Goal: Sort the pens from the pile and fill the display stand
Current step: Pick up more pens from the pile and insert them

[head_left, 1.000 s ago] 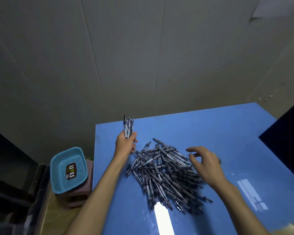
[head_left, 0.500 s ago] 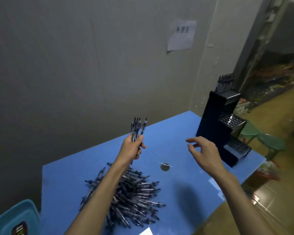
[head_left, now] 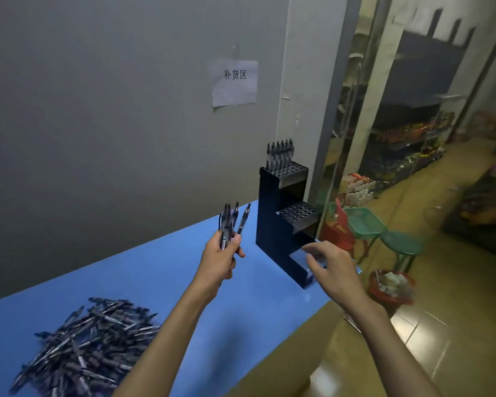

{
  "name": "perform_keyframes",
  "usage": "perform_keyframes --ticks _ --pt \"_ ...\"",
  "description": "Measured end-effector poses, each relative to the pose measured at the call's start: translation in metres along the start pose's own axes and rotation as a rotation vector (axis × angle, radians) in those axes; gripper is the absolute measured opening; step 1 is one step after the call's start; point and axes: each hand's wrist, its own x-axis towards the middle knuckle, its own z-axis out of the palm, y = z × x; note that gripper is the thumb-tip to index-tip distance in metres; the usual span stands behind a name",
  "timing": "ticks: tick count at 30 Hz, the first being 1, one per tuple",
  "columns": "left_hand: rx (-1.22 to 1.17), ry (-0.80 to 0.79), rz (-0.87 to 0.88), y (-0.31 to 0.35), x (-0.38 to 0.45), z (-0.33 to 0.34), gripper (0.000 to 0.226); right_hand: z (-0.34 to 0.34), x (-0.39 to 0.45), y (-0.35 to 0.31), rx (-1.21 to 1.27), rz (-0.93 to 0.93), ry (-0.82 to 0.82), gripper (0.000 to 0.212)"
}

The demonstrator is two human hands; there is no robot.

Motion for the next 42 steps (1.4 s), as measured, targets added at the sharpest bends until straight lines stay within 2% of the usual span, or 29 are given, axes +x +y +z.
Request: perform_keyframes --ticks 11,22,28,32,38,42 --pt "-0.010 0.030 0.047 0.016 0.031 0.106 0.012 -0.064 0.054 0.080 0.006 -0.067 0.023 0.017" --pt "-0.047 0.135 0.118 0.025 0.142 0.169 0.016 -0.061 0.197 0.125 -0.005 -0.236 -0.009 0.019" --pt "-0.062 0.193 0.153 0.028 0.187 0.194 0.009 -0.057 0.261 0.142 0.021 -0.295 -0.053 0.020" --pt "-0.020 0.269 0.195 0.033 0.208 0.207 0.005 -0.050 0.293 0.146 0.078 -0.324 -0.072 0.021" --pt "0.074 0.366 0.204 0.036 0.227 0.225 0.012 -0.047 0.334 0.145 0.183 -0.408 -0.109 0.022" --pt "0.091 0.485 0.203 0.040 0.233 0.237 0.012 -0.047 0.360 0.141 0.293 -0.455 -0.148 0.021"
